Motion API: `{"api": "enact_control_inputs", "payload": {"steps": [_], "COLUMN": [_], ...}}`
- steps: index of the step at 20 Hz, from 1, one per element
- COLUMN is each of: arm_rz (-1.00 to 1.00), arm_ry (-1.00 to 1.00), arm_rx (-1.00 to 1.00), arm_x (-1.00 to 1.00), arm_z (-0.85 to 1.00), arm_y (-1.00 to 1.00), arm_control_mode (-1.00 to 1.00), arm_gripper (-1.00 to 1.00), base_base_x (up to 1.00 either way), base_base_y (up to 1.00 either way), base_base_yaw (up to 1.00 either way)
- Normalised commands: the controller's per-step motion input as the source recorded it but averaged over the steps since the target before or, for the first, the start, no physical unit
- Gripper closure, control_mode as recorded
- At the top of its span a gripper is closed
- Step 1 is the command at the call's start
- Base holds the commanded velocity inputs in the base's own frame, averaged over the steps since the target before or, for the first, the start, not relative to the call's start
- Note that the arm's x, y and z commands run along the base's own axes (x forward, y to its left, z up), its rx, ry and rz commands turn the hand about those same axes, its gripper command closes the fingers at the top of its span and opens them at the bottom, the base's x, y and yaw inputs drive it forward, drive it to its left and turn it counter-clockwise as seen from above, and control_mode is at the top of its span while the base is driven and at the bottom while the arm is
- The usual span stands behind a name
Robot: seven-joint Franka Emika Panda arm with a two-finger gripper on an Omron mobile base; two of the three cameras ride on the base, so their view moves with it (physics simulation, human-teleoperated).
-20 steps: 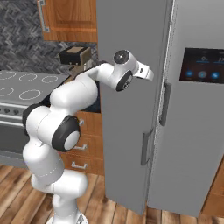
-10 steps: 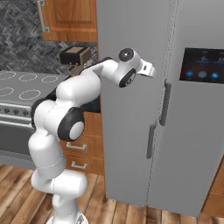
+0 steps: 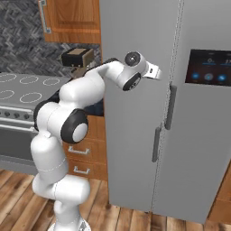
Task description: Take the bottled waters from the counter and place them in the freezer to freeze. Close the freezer door after placing the bottles.
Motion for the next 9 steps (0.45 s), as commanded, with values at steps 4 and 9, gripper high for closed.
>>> {"api": "enact_control_inputs", "payload": {"steps": [4, 9], "arm_rz": [0.00, 0.00], "arm_ry": [-0.05, 0.00], "arm_rx": [0.00, 0.00], "arm_x": [0.19, 0.04], "arm_z": [-0.07, 0.00], "arm_y": [0.00, 0.00], "arm_control_mode": [-1.00, -1.00], "arm_gripper": [-1.00, -1.00], "base_base_x": [0.00, 0.00], "base_base_y": [0.00, 0.00], "base_base_yaw": [0.00, 0.00]}}
